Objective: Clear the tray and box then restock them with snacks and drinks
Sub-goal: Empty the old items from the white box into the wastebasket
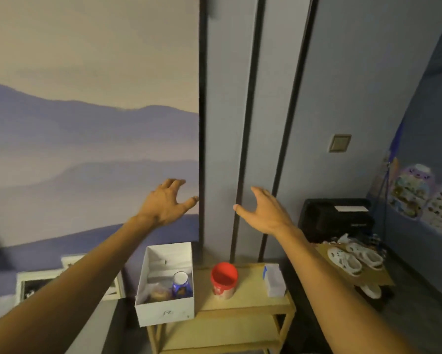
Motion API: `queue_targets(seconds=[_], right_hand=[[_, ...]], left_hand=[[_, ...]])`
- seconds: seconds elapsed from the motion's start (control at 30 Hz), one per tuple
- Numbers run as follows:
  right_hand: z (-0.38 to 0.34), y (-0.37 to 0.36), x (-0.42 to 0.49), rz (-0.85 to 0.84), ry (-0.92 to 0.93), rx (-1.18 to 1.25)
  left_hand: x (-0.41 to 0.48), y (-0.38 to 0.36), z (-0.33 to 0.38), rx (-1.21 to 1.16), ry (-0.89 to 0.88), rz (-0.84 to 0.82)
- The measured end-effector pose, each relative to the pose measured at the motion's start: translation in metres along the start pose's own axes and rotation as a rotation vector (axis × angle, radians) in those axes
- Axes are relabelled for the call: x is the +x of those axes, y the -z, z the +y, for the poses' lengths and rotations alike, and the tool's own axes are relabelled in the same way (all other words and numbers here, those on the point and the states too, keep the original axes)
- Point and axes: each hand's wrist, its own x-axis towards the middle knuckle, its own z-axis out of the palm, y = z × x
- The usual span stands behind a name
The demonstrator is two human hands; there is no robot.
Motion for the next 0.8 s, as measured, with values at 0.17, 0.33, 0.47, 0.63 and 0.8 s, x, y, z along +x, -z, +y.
queue_targets(seconds=[0.17,0.33,0.47,0.63,0.8], right_hand=[[-0.038,-0.047,0.039,-0.073,0.106,0.003],[-0.051,-0.093,0.089,-0.149,0.205,0.013],[-0.046,-0.134,0.127,-0.248,0.249,0.029],[-0.038,-0.197,0.159,-0.415,0.298,0.0],[-0.03,-0.28,0.156,-0.571,0.326,-0.046]], left_hand=[[-0.008,0.008,-0.05,0.026,0.107,0.018],[0.005,-0.01,-0.09,0.043,0.202,0.021],[0.011,-0.041,-0.119,0.031,0.287,-0.011],[0.006,-0.091,-0.155,0.049,0.434,-0.127],[-0.004,-0.149,-0.192,0.067,0.507,-0.325]])
